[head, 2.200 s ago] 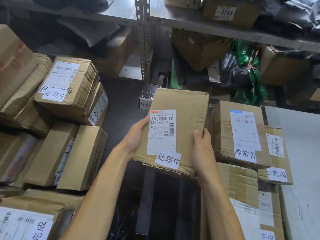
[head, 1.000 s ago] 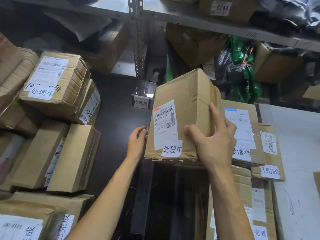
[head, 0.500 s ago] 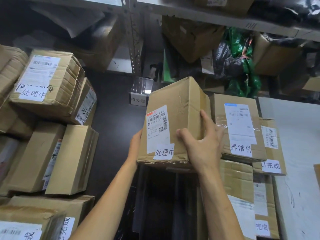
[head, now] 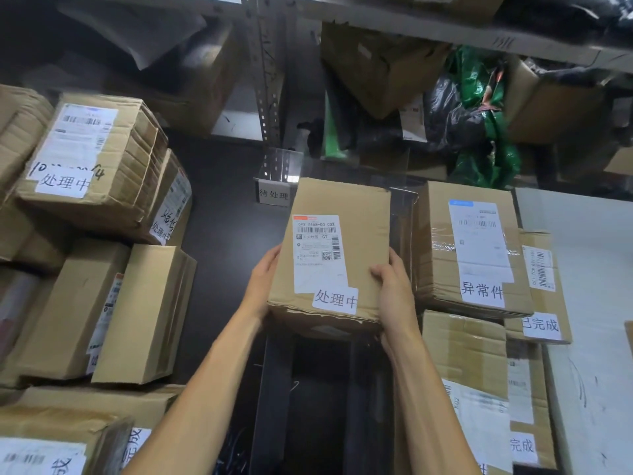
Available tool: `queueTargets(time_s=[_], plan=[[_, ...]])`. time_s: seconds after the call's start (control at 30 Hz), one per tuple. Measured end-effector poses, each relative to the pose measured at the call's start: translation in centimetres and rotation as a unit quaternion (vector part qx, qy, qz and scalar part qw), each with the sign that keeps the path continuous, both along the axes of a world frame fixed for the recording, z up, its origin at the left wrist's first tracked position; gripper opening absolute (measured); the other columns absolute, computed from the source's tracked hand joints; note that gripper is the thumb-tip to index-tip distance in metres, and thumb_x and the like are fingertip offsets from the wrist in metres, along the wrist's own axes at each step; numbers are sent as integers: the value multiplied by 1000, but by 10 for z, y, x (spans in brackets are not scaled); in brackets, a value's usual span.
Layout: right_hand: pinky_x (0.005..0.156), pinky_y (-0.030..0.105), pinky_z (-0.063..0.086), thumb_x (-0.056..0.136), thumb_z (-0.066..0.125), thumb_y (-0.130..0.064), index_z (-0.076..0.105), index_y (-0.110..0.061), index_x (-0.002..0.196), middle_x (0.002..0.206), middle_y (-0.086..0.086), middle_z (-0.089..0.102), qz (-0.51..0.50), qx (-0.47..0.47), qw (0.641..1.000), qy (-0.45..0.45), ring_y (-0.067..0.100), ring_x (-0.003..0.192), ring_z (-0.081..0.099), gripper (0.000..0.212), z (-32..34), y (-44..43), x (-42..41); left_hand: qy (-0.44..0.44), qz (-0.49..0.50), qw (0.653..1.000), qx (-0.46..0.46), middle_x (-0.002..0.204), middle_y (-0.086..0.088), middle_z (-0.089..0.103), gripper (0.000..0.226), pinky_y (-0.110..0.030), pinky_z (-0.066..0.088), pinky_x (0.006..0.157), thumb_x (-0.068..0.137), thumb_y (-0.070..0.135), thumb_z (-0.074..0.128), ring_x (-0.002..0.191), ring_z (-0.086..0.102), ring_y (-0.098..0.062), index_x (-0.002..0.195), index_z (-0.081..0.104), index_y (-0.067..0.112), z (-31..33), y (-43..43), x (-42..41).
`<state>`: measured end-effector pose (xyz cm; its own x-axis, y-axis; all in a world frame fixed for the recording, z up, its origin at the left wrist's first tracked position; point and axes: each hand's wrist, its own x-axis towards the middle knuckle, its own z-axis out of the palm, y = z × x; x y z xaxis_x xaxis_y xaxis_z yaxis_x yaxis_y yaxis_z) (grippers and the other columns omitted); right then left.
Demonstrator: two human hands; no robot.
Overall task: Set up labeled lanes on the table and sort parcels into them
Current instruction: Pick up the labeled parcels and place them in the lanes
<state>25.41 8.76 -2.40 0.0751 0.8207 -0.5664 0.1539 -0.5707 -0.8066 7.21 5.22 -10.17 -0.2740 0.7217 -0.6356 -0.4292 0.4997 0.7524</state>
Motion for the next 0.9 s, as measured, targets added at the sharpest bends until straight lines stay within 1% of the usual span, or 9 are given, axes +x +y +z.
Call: queueTargets(time_s=[0.07, 0.13, 0.3, 0.37, 0.43, 0.6, 0.7, 0.8, 0.9], plan=[[92, 37, 48, 99, 42, -11, 48, -27, 146, 130, -2, 64, 54, 30, 991, -119, 24, 114, 61, 50, -2, 4, 3, 94, -27, 995, 14, 105, 9, 72, 24, -20, 53, 84, 102, 28, 56, 98, 67, -11, 123, 66, 24, 0, 3, 7], [94, 40, 44, 100, 39, -11, 39, -19, 149, 136, 10, 59, 133, 50, 961, -237, 35, 119, 57, 50, -8, 7, 5, 150, -38, 988, 32, 110, 9, 68, 27, -5, 48, 71, 107, 21, 49, 98, 63, -1, 131, 60, 22, 3, 6, 12], [107, 47, 40, 102, 40, -11, 28, -13, 155, 158, 18, 32, 255, 90, 885, -380, 38, 141, 38, 55, -21, 4, 2, 161, -60, 985, 27, 108, 20, 65, 24, -3, 44, 70, 109, 26, 42, 96, 60, 10, 125, 60, 26, 5, 10, 17], [110, 48, 39, 104, 43, -22, 24, -18, 158, 165, 17, 18, 282, 79, 867, -403, 36, 148, 28, 57, -23, 0, 0, 139, -54, 988, 29, 111, 17, 68, 28, -16, 49, 83, 108, 32, 44, 98, 64, 5, 125, 63, 21, 5, 12, 18], [110, 48, 40, 105, 44, -30, 22, -20, 158, 166, 17, 16, 287, 77, 858, -418, 35, 147, 28, 59, -25, -3, -1, 120, -61, 990, 30, 118, 8, 70, 33, -28, 52, 91, 104, 38, 51, 102, 67, -4, 129, 61, 21, 5, 12, 19], [116, 42, 33, 98, 48, -1, 29, -18, 157, 166, 19, 11, 269, 104, 887, -361, 38, 149, 27, 64, -42, -12, 3, 174, -120, 977, 10, 134, 0, 55, 44, -10, 51, 65, 102, 14, 56, 103, 62, -5, 144, 48, 22, -1, 10, 17], [122, 35, 23, 93, 44, 10, 32, -16, 158, 169, 18, -1, 250, 118, 907, -319, 34, 156, 10, 70, -53, -20, 3, 208, -130, 969, 9, 143, 0, 49, 49, -20, 54, 82, 101, 12, 55, 117, 58, -12, 147, 44, 27, -9, 6, 18], [123, 37, 25, 94, 49, 7, 28, -15, 159, 170, 14, -9, 254, 137, 892, -346, 31, 157, 2, 72, -62, -19, 1, 223, -132, 966, 8, 139, 5, 44, 49, -40, 50, 105, 102, 15, 53, 127, 52, -15, 147, 42, 31, -9, 4, 23], [120, 39, 30, 97, 51, -3, 23, -17, 160, 170, 13, -13, 265, 137, 879, -373, 32, 157, 4, 71, -64, -15, -1, 181, -101, 978, 4, 142, 4, 47, 42, -44, 49, 107, 103, 20, 53, 128, 53, -14, 141, 46, 36, -5, 5, 25]])
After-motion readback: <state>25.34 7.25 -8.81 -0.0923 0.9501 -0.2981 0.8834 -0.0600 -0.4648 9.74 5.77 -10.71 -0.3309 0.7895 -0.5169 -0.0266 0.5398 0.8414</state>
